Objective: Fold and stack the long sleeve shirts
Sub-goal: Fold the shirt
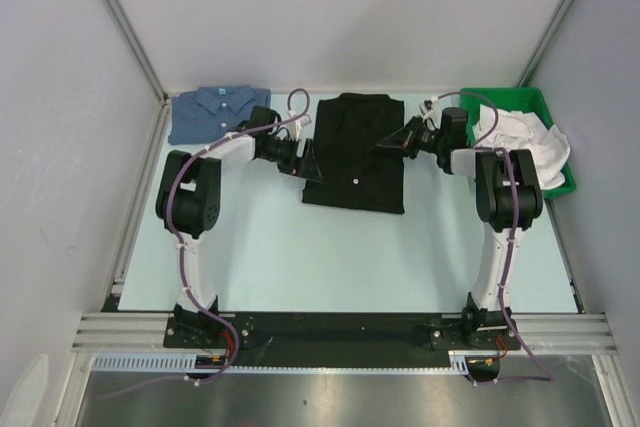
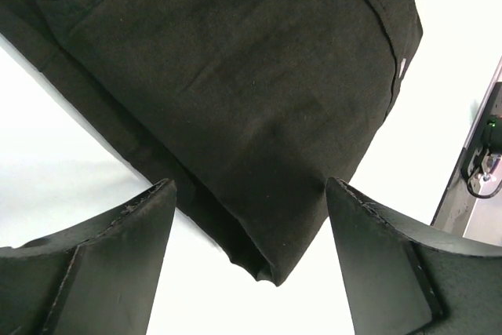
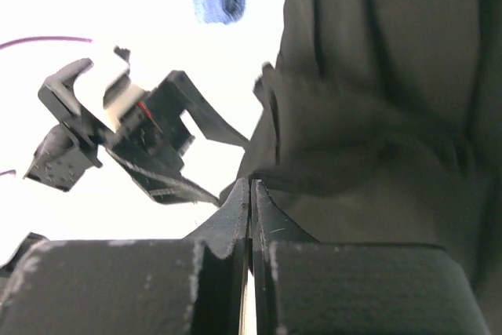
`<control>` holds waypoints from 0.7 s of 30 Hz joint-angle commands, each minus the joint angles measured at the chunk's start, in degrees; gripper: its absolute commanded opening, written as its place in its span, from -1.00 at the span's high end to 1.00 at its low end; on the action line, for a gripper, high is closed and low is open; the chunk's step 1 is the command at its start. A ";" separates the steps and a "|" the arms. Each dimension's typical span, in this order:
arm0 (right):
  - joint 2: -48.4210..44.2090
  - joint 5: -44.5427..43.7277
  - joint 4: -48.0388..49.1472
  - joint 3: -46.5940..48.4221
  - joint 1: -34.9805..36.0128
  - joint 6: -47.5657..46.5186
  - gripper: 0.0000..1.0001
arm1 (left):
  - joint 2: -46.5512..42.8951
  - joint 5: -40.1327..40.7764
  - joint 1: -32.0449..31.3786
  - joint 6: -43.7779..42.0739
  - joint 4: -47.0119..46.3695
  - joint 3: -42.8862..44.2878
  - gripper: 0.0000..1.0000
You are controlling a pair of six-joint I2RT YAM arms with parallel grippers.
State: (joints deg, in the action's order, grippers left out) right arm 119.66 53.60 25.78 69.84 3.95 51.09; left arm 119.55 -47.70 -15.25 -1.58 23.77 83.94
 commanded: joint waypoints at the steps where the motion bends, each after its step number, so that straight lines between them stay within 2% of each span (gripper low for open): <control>1: 4.53 -0.25 7.52 6.95 0.71 5.51 1.00 | -2.74 0.59 0.22 -1.31 0.05 2.89 -0.66; 7: 8.57 -3.94 6.92 12.24 1.42 4.03 1.00 | -4.76 5.07 0.22 -1.14 -3.80 2.98 -0.70; 8: 8.66 -4.12 6.74 12.86 1.42 3.58 0.88 | -4.94 5.86 0.13 -0.97 -4.51 3.07 -0.71; 11: 7.18 -2.98 6.13 12.08 0.02 2.00 0.34 | -5.29 7.97 0.04 -0.88 -6.28 4.03 -0.72; 14: 1.74 -2.98 2.18 8.22 -1.48 -2.82 0.12 | -5.11 10.16 -0.66 -2.10 -6.54 6.49 -0.75; 15: -0.98 -2.72 1.21 7.25 -2.18 -3.53 0.13 | -5.20 12.87 -1.19 -2.19 -6.98 7.72 -0.74; 18: -6.07 -2.98 -3.80 2.34 -3.15 -5.56 0.35 | -4.24 17.10 -4.70 -4.03 -7.07 10.88 -0.72; 21: -9.17 -4.55 -5.82 -2.94 -2.89 -6.70 0.56 | -2.31 23.86 -8.83 -4.48 -8.30 14.39 -0.59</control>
State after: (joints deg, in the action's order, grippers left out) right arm 117.69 50.54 23.40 71.90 0.97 48.27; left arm 118.08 -32.21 -18.24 -3.60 18.52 92.42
